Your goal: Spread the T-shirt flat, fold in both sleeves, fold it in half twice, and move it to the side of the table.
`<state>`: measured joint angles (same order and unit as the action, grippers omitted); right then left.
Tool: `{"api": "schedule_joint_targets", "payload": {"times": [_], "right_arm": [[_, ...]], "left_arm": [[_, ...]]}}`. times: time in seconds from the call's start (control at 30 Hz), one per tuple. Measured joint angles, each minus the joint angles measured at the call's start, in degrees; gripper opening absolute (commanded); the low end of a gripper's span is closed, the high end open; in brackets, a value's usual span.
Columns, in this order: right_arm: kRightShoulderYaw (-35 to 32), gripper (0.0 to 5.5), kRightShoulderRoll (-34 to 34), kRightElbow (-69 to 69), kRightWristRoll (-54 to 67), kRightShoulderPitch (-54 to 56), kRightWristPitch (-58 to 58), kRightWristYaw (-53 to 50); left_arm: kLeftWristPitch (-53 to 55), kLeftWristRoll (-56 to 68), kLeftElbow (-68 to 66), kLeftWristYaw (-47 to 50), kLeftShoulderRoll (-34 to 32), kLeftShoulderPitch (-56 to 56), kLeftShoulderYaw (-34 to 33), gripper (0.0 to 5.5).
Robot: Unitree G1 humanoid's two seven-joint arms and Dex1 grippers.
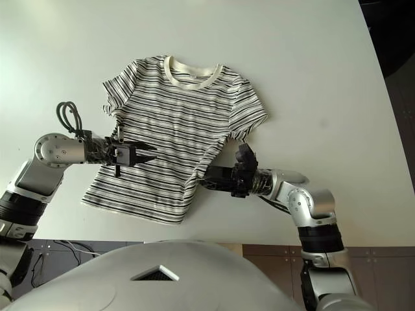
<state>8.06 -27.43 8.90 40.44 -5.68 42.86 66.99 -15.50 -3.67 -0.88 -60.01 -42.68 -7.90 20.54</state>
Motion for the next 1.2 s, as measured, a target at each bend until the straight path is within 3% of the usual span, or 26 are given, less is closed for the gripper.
{"api": "schedule_joint_targets", "payload": {"times": [0.07,0.2,0.47,0.7,0.87,1.07,1.2], "right_arm": [[1.7,2.21,0.2,0.1,-1.1,-0.1,-1.0,-0.6],[4.5,1.48,-0.2,-0.1,-4.3,-0.2,-2.7,-1.2],[1.1,0.12,-5.2,-0.2,-3.4,0.0,-1.9,0.5],[-6.6,0.12,-11.1,5.7,2.1,-1.9,2.4,0.3],[-7.0,0.12,-15.9,4.7,-0.8,-0.7,2.3,-0.1],[-1.7,1.06,-11.2,5.1,-4.3,0.0,1.8,-6.7],[-8.5,1.06,-5.7,4.3,4.6,4.7,12.1,-15.0]], "left_arm": [[-0.2,0.0,-0.2,-0.1,0.0,-0.1,0.0,0.96],[-0.3,0.0,-0.5,-0.6,0.0,-0.3,0.0,0.96],[-3.0,-2.2,-1.8,1.1,0.0,0.9,0.0,0.96],[-3.0,-2.2,-1.4,2.3,0.1,1.5,-0.5,0.96],[-3.2,-2.6,-0.7,3.2,0.0,2.6,-0.5,0.96],[-5.2,-4.0,-0.3,3.4,0.0,3.3,-0.2,0.96],[-10.2,-6.8,-3.1,3.2,-1.5,3.3,0.2,0.96]]}}
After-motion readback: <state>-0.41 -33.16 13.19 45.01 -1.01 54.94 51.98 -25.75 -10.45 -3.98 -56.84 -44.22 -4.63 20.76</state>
